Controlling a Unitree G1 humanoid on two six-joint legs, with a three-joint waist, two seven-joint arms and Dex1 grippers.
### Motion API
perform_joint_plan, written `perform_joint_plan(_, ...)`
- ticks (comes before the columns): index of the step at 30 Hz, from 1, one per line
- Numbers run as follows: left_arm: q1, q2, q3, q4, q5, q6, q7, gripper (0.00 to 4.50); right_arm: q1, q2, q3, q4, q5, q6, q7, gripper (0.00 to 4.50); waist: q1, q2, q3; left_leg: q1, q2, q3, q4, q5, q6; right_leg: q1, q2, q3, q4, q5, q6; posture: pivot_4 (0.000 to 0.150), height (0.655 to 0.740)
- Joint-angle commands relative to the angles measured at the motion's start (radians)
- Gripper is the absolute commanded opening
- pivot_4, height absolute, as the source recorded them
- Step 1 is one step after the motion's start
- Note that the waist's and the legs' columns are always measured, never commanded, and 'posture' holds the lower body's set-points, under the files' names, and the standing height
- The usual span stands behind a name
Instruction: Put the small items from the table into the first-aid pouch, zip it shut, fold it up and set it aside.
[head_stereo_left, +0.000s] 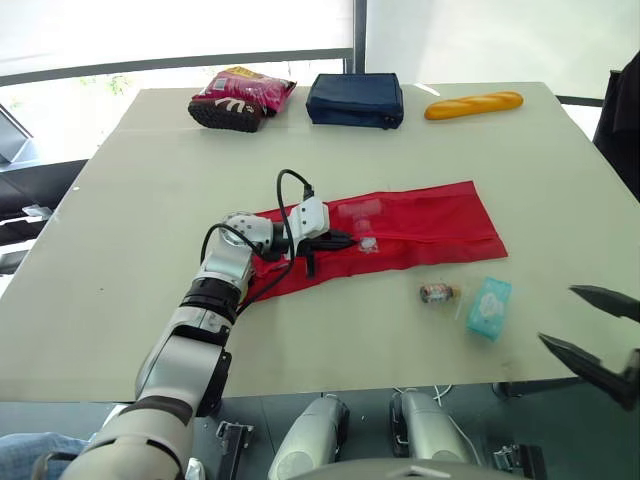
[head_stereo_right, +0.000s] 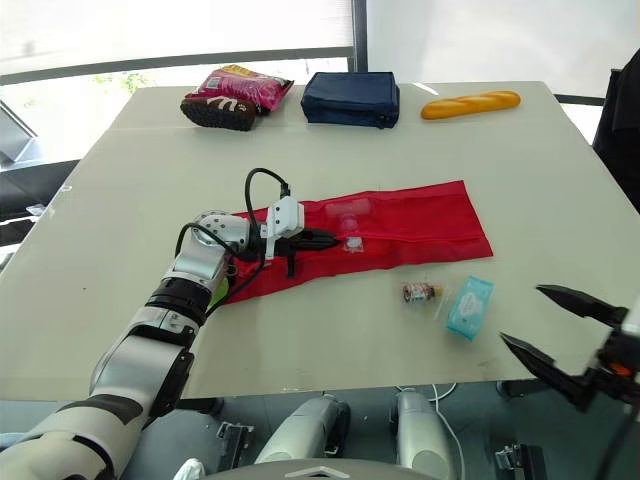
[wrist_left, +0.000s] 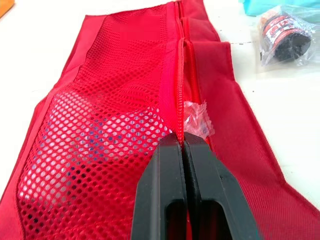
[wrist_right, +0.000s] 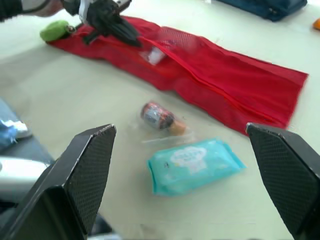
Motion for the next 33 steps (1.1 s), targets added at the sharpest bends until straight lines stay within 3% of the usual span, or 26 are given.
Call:
perform_joint_plan(1, -0.026, 0.015, 0.024, -0.001, -0.005, -0.014, -0.006, 0.0, 0.103, -0.033, -0.162, 0.07, 0.04, -0.059, 0.146, 4.43, 0.003, -0.001, 0.0, 0.0, 0.0, 0.0, 0.0, 0.0, 0.0, 0.0, 0.0, 0.0, -0.001, 0.0, 0.0, 0.15, 0.7293)
perform_joint_plan(5, -0.026, 0.011, 0.022, -0.001, -0.005, -0.013, -0.007, 0.0, 0.152, -0.061, -0.186, 0.134, 0.014, -0.102, 0.203, 4.43, 0.009, -0.001, 0.0, 0.0, 0.001, 0.0, 0.0, 0.0, 0.0, 0.0, 0.0, 0.0, -0.002, 0.0, 0.001, 0.15, 0.7293)
perform_joint_plan(10, -0.025, 0.003, 0.023, -0.005, -0.008, -0.01, -0.004, 0.0, 0.078, -0.114, -0.072, 0.116, -0.035, -0.111, 0.121, 4.43, 0.013, -0.001, 0.0, 0.0, 0.001, 0.0, 0.0, 0.0, 0.0, 0.0, 0.0, 0.0, -0.002, -0.001, 0.001, 0.15, 0.7293)
perform_joint_plan(18, -0.011, -0.006, 0.02, -0.056, -0.013, 0.004, -0.002, 0.0, -0.224, -0.293, 0.424, 0.085, -0.222, -0.064, -0.06, 4.43, 0.021, -0.001, 0.0, -0.003, 0.001, 0.0, 0.001, 0.002, -0.004, -0.001, 0.0, 0.0, -0.002, 0.001, -0.002, 0.15, 0.7293)
perform_joint_plan(23, 0.007, -0.008, 0.009, -0.093, -0.014, 0.009, -0.015, 0.0, -0.564, -0.326, 0.782, 0.201, -0.324, -0.011, -0.081, 4.43, 0.017, -0.002, 0.001, -0.004, 0.001, 0.002, 0.003, 0.002, -0.004, -0.002, -0.001, -0.001, -0.002, 0.002, -0.002, 0.15, 0.7293)
perform_joint_plan(27, 0.012, -0.013, 0.008, -0.107, -0.016, 0.011, -0.018, 0.0, -0.835, -0.305, 1.054, 0.394, -0.489, 0.005, -0.053, 4.43, 0.017, -0.002, 0.001, -0.005, 0.001, 0.002, 0.003, 0.002, -0.004, -0.002, -0.001, -0.001, -0.002, 0.003, -0.002, 0.15, 0.7293)
perform_joint_plan(31, 0.018, -0.014, 0.011, -0.115, -0.017, 0.013, -0.013, 0.0, -0.938, -0.293, 1.173, 0.509, -0.59, -0.011, -0.047, 4.43, 0.021, -0.002, 0.001, -0.006, 0.001, 0.001, 0.004, 0.002, -0.003, -0.003, -0.001, -0.003, -0.002, 0.003, -0.003, 0.15, 0.7293)
perform_joint_plan(33, 0.026, -0.012, 0.014, -0.126, -0.019, 0.017, -0.009, 0.0, -0.958, -0.289, 1.194, 0.531, -0.6, -0.022, -0.024, 3.94, 0.019, -0.002, 0.001, -0.006, 0.001, 0.001, 0.004, 0.002, -0.003, -0.004, -0.001, -0.002, -0.002, 0.003, -0.003, 0.15, 0.7293)
